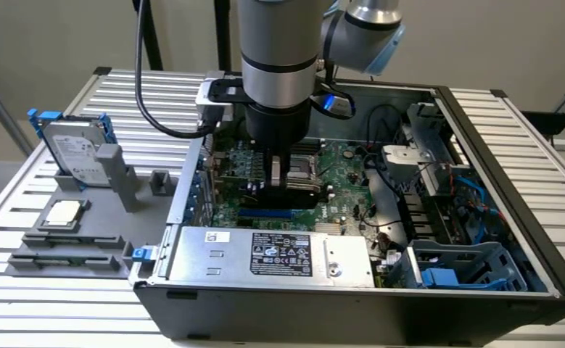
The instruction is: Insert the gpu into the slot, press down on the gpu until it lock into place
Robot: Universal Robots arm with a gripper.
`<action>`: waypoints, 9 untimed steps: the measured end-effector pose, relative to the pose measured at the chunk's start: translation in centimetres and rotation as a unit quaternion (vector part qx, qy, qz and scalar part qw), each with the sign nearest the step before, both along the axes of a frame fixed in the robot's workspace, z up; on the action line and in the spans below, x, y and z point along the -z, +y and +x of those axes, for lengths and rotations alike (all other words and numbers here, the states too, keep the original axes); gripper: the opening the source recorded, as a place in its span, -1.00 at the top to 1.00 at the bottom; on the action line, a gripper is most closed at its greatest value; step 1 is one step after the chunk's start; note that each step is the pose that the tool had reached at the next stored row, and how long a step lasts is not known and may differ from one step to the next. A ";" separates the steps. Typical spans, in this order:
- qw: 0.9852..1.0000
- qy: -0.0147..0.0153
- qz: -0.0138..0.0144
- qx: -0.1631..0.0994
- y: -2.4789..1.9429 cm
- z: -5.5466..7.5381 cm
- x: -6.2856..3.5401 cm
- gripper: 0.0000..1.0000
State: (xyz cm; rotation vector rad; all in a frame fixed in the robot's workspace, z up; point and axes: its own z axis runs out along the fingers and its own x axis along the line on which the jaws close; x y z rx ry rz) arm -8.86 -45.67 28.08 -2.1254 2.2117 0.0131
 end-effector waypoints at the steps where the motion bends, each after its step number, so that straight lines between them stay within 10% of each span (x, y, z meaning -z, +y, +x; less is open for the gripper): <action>1: 1.000 0.000 0.000 0.000 0.00 0.0 0.01 0.47; 9: 1.000 0.008 0.000 0.000 0.00 0.0 0.27 0.47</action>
